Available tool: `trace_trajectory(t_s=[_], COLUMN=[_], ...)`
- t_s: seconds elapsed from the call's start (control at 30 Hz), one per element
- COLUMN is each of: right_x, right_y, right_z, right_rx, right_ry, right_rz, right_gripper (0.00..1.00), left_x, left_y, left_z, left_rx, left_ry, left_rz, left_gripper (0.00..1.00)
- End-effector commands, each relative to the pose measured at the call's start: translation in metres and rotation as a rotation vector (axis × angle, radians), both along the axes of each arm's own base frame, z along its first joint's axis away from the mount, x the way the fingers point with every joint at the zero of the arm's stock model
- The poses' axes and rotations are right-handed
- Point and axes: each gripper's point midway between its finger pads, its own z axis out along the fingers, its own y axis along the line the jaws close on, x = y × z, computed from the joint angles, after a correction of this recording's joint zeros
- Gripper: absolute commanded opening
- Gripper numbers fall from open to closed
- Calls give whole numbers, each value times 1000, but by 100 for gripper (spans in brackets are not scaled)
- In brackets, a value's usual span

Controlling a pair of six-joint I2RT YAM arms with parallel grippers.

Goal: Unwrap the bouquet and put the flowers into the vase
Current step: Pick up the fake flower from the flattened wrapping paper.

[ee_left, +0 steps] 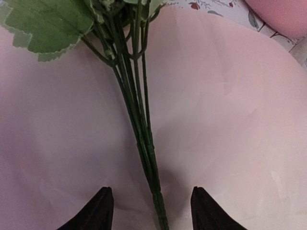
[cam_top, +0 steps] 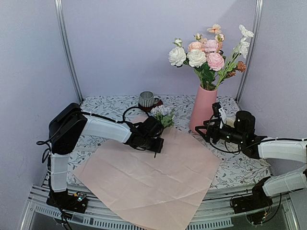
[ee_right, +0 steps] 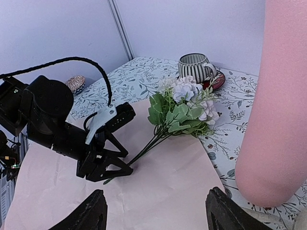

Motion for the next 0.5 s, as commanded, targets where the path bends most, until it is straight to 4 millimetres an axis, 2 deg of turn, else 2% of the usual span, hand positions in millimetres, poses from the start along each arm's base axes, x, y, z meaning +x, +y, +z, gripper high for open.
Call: trace_trajectory(t_s=[0.0,0.27,0.37,0.47], right_x=[2,4,5,5], right_y=[-1,-2,-2,-3], right_z=[1,-1,-1,-2], right_rx=[1,-9,-12,-14], right_ry=[-38,-35,-37,-37], right_rz=[-15,-29,-31,-32], right_gripper=[73,72,72,72], left_x=[-1,-3,-4,-4], left_y=[6,6,6,7], left_z=[-9,-28,-31,-28], left_rx=[80,105,105,104], left_ry=[-4,24,31,25], left_rz=[34,29,27,28], left_gripper=[58,54,49,37])
